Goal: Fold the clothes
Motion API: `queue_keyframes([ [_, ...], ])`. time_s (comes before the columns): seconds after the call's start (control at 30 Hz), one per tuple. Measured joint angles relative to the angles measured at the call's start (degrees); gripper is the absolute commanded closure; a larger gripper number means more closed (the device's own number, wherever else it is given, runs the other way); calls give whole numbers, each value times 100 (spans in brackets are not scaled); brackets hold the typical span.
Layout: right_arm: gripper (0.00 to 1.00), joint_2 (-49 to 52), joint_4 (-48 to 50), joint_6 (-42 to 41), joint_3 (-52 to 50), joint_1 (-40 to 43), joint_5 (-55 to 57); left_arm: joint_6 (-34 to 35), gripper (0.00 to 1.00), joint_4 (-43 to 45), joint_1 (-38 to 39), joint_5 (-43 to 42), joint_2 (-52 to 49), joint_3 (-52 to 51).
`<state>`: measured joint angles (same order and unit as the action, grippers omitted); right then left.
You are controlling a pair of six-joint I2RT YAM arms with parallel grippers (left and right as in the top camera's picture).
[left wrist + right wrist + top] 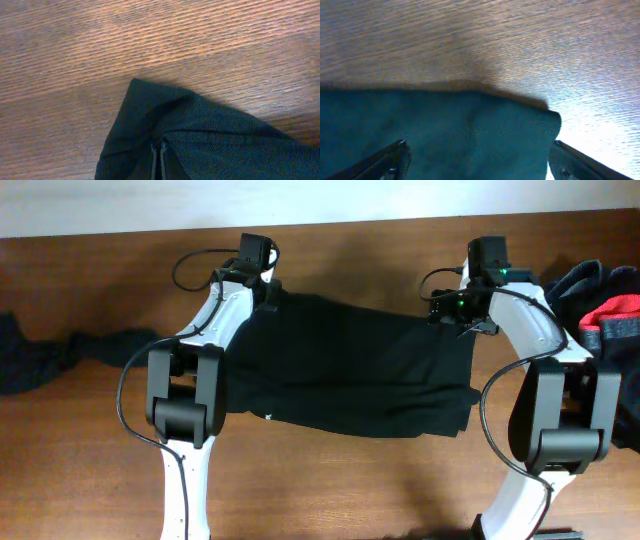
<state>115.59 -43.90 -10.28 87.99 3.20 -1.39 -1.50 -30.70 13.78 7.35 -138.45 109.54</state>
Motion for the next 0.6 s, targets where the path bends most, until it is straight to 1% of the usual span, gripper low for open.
queue_keyframes([
  [0.2, 7, 234, -2, -83, 0, 0, 76, 120, 99, -39, 2, 68, 0, 63],
  [0.3, 12, 396, 55, -118, 0, 0, 101, 138, 99, -63, 2, 94, 0, 63],
  [0.6, 24, 562, 286, -153, 0, 0, 138, 138, 99, -101, 2, 105, 0, 63],
])
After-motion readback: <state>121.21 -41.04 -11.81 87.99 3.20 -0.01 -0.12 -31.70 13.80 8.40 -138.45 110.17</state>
